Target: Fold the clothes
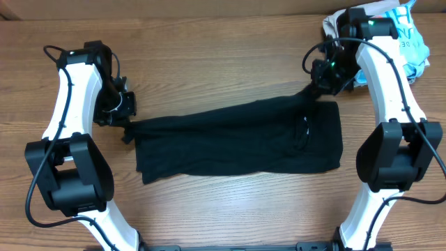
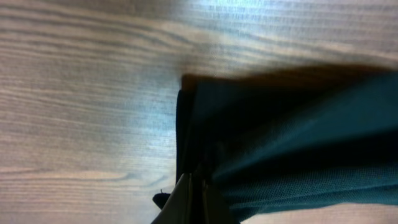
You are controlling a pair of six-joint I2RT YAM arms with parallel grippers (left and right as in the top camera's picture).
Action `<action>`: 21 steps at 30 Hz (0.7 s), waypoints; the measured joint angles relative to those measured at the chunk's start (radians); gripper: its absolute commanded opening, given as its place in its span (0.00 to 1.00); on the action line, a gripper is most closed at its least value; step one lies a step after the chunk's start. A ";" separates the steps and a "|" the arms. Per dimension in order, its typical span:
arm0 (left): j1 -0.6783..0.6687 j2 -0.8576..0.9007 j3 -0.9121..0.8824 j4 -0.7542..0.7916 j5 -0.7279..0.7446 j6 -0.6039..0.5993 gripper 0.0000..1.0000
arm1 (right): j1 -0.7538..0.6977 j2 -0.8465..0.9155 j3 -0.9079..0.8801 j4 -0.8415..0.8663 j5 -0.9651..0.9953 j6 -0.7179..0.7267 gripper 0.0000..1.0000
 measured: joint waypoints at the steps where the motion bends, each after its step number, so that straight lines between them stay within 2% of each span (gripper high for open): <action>1: 0.000 0.000 0.000 -0.006 0.003 0.003 0.04 | 0.000 -0.012 -0.042 0.019 0.002 0.008 0.04; 5: -0.003 0.000 -0.026 -0.003 0.010 0.007 0.04 | 0.000 -0.073 -0.209 0.087 0.021 0.042 0.04; 11: -0.028 -0.001 -0.175 0.047 0.011 0.008 0.04 | -0.021 -0.271 -0.510 0.185 0.058 0.084 0.04; 12: -0.035 -0.001 -0.205 0.063 0.011 0.008 0.22 | -0.027 -0.301 -0.541 0.189 0.060 0.087 0.04; 13: -0.040 -0.001 -0.233 0.081 0.011 0.008 0.45 | -0.033 -0.329 -0.568 0.196 0.063 0.089 0.05; 15: -0.052 0.000 -0.280 0.114 0.011 0.014 0.93 | -0.039 -0.358 -0.602 0.205 0.069 0.097 0.22; 16: -0.058 0.000 -0.304 0.137 0.011 0.018 1.00 | -0.040 -0.363 -0.615 0.210 0.074 0.099 0.35; 17: -0.062 0.000 -0.319 0.153 0.011 0.018 1.00 | -0.040 -0.364 -0.629 0.214 0.080 0.100 0.47; 18: -0.066 0.000 -0.330 0.166 0.011 0.019 1.00 | -0.040 -0.364 -0.643 0.218 0.086 0.100 0.53; 21: -0.066 0.000 -0.337 0.192 0.011 0.018 1.00 | -0.040 -0.364 -0.678 0.223 0.096 0.103 0.56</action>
